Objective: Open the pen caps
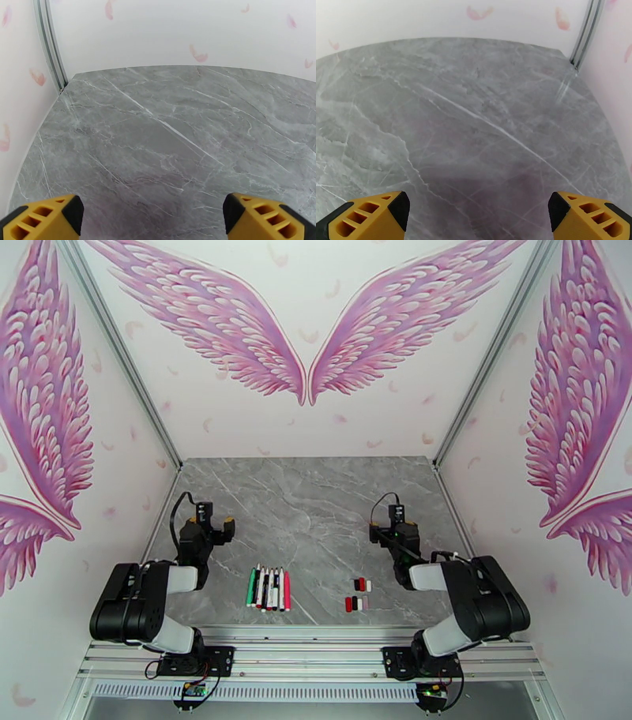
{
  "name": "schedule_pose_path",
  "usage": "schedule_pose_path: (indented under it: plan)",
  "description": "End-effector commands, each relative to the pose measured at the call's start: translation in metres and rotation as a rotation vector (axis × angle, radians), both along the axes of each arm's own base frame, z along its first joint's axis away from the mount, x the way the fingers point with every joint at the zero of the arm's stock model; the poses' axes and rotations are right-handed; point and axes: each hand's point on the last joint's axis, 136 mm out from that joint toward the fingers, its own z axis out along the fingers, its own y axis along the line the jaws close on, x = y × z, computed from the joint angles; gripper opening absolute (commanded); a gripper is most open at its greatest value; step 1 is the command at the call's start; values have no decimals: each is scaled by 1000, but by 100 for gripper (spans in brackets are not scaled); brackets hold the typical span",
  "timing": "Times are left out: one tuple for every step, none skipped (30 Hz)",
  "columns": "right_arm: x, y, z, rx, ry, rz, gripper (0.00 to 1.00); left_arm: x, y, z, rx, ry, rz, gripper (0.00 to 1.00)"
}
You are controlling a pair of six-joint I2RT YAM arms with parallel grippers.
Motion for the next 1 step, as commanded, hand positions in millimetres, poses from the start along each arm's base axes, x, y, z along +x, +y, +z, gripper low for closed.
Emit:
schedule_pose_path:
  plan:
    - [6,4,20,32,-83,24,99,5,0,8,-1,-18,6,99]
